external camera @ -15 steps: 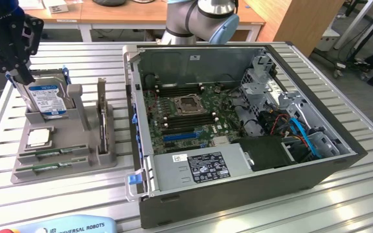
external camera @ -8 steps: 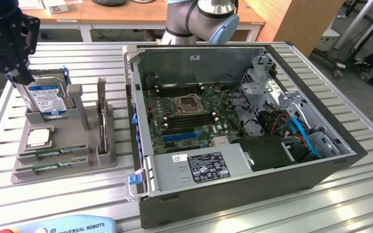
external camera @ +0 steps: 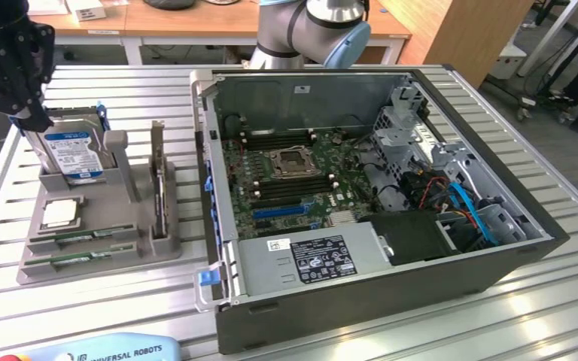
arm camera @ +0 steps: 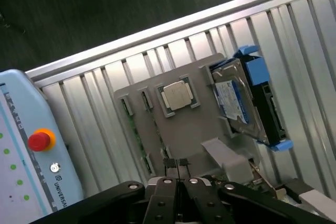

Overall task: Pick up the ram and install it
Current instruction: 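Pick up the ram and move it above insertion slot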

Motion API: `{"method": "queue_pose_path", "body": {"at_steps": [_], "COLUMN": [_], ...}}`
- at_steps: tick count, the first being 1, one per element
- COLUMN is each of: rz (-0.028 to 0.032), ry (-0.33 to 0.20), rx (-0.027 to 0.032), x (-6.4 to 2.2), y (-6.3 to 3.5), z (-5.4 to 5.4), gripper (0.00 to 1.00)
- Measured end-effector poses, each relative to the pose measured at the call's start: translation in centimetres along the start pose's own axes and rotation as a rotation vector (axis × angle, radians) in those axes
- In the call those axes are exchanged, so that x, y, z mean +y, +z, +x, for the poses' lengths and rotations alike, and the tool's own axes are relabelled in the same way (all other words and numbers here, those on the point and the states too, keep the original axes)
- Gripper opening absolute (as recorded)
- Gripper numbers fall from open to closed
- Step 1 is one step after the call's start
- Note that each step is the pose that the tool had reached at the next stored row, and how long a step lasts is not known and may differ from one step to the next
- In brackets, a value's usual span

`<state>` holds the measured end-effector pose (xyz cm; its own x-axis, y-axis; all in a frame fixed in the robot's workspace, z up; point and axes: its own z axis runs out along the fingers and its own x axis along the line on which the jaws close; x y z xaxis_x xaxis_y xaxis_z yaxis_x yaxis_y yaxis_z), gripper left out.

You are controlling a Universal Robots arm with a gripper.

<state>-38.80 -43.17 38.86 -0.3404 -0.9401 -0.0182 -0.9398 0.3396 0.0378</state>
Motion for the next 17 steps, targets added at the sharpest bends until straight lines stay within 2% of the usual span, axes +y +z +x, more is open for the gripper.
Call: {"method": "queue_pose_path", "body": {"at_steps": [17], "rz": [-0.0054], "ry": [-0.309], "rx": [0.0124], "x": [0.00], "y": [0.13], "z": [0.00], "gripper": [0.10]}}
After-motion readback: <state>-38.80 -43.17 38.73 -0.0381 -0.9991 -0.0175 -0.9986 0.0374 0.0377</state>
